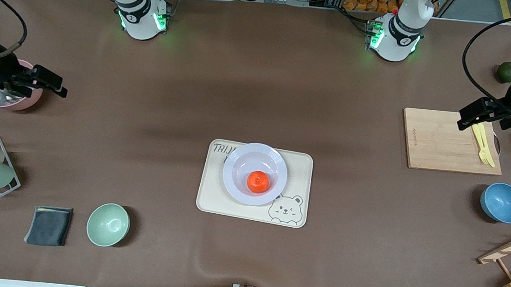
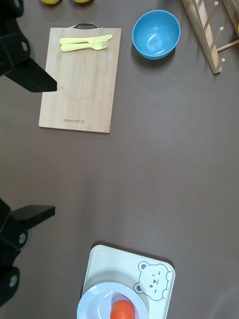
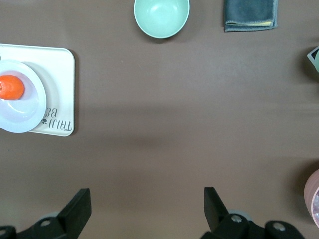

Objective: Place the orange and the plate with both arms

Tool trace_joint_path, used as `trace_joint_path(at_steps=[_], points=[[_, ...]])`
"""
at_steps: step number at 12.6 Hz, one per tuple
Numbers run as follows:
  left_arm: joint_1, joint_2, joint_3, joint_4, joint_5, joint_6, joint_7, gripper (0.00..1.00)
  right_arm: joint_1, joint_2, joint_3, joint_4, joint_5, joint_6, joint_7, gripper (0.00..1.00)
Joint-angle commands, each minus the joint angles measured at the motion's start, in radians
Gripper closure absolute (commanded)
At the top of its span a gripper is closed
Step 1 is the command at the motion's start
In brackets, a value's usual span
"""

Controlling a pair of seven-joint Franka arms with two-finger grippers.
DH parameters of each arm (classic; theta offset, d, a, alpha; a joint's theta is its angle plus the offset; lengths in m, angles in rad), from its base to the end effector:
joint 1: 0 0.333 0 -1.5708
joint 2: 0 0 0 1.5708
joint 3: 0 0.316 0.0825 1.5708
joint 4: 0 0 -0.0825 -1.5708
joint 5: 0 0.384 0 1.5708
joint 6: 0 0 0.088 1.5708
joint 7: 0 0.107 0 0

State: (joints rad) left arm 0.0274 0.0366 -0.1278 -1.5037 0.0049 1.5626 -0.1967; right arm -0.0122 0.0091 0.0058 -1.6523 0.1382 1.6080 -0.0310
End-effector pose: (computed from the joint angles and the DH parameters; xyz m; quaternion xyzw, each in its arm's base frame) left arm 0.5629 -0.0547 0.6351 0.9988 0.0482 0.0112 0.0016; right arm 0.5576 0.0107 0.5851 -0.9972 -0.0079 0.0253 0.0694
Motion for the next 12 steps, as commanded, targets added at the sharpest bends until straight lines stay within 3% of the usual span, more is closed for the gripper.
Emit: trace_joint_path(at_steps=[1,6,12], points=[[0.017,-0.032,0.007,-0.009,-0.006,-0.01,0.089,0.0,-0.005,-0.043,0.002,-0.023,-0.023,0.021,0.019,0.0],[0.036,-0.037,0.007,-0.001,-0.008,-0.027,0.091,0.0,-0.008,-0.02,0.002,0.034,-0.103,0.024,0.085,0.0],[0.029,-0.032,0.002,-0.001,-0.003,-0.027,0.088,0.0,-0.005,-0.012,0.002,0.042,-0.101,0.026,0.094,0.0]])
